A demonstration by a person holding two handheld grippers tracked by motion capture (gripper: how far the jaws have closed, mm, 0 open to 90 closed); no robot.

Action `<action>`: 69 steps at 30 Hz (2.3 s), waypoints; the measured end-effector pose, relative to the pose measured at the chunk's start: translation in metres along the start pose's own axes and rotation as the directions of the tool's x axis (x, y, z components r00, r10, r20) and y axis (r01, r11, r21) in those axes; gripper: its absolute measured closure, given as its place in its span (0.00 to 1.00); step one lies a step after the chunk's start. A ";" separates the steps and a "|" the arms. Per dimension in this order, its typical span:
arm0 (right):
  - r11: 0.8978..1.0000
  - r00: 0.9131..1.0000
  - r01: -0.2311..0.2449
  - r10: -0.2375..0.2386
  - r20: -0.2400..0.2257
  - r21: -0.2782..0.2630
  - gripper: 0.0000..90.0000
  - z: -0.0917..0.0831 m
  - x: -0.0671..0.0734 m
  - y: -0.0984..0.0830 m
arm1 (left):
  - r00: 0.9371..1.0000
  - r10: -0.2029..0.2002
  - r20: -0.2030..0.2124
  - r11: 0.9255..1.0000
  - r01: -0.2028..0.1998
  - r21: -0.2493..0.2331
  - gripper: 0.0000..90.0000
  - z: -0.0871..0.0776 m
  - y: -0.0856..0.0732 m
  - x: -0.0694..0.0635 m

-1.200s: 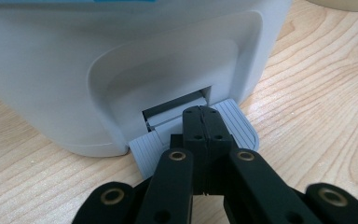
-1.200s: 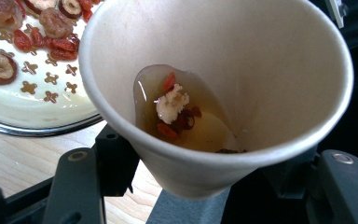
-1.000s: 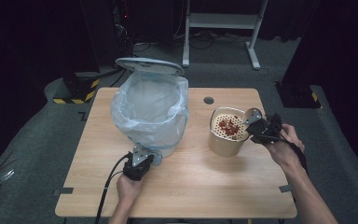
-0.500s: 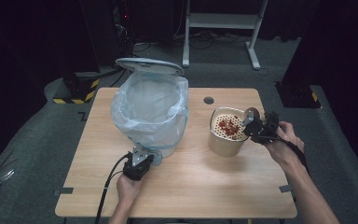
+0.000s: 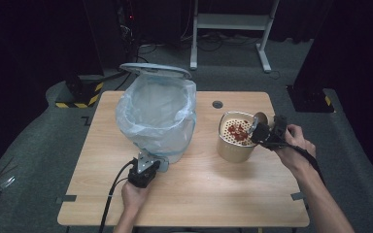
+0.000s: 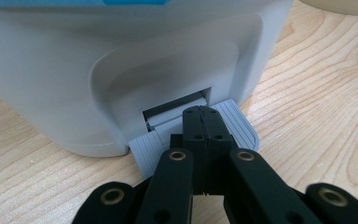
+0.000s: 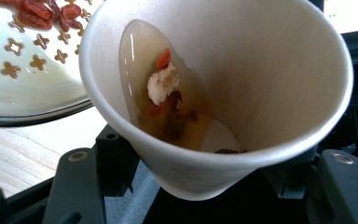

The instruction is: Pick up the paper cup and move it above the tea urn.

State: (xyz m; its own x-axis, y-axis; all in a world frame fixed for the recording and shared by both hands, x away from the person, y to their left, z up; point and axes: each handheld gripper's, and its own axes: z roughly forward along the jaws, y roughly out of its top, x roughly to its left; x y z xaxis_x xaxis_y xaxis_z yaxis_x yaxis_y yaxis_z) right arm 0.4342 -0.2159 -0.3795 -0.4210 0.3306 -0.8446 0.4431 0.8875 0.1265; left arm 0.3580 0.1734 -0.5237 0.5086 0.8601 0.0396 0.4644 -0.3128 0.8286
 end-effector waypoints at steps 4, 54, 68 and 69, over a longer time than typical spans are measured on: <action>1.000 1.000 0.015 -0.015 0.004 0.007 0.41 0.000 0.001 0.001 | 1.000 -0.005 0.000 1.000 0.005 -0.004 1.00 0.000 0.000 0.000; 0.851 0.784 0.468 -0.525 0.333 0.240 0.43 0.012 0.034 0.013 | 1.000 -0.001 -0.004 1.000 0.001 -0.005 1.00 0.000 0.000 -0.001; 0.870 0.808 0.447 -0.492 0.325 0.205 0.44 0.002 0.033 0.018 | 1.000 -0.001 -0.003 1.000 0.001 -0.004 1.00 0.000 0.000 -0.001; 0.863 0.800 0.460 -0.505 0.323 0.210 0.44 0.002 0.033 0.018 | 1.000 0.004 -0.011 1.000 -0.004 -0.004 1.00 0.000 0.000 0.000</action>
State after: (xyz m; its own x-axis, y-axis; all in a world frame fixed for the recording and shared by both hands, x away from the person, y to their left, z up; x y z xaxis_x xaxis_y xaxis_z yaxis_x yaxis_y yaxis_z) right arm 0.4303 -0.1893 -0.4063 -0.3052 -0.2874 -0.9079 0.3545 0.8505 -0.3885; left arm 0.3575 0.1732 -0.5235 0.5026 0.8631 0.0490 0.4594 -0.3147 0.8306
